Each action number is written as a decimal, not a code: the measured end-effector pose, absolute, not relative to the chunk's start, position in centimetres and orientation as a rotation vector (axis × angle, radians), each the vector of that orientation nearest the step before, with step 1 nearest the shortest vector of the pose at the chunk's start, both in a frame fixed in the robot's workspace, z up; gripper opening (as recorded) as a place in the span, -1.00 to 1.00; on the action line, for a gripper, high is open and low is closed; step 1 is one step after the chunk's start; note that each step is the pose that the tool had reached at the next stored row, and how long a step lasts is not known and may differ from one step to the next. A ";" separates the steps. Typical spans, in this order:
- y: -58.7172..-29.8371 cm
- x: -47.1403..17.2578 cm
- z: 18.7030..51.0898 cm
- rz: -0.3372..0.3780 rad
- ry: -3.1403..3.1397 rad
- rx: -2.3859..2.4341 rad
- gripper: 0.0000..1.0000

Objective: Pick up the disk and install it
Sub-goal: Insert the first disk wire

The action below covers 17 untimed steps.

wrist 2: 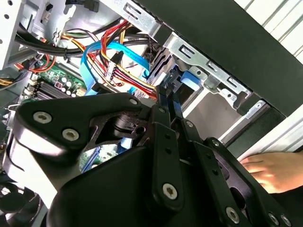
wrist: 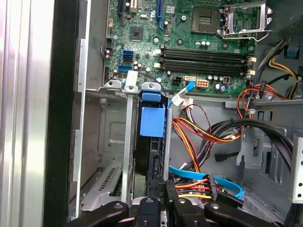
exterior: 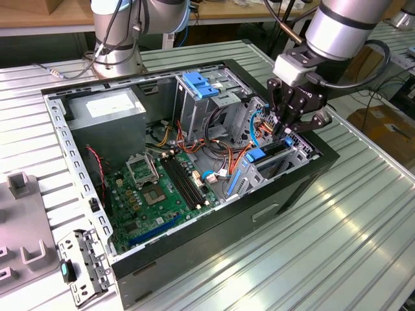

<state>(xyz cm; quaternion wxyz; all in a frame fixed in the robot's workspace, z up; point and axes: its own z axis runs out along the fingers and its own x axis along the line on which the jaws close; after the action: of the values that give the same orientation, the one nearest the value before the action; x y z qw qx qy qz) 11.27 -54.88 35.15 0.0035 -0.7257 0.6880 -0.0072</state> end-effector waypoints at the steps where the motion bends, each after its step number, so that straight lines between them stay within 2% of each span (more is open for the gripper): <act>1: -54.9 11.3 35.1 -0.022 2.171 -2.261 -0.66; 17: -55.2 11.1 34.6 -0.022 2.213 -2.220 -0.66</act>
<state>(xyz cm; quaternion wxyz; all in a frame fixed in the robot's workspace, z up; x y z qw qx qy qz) 11.08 -55.20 34.62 0.0035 -0.7081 0.7060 -0.0072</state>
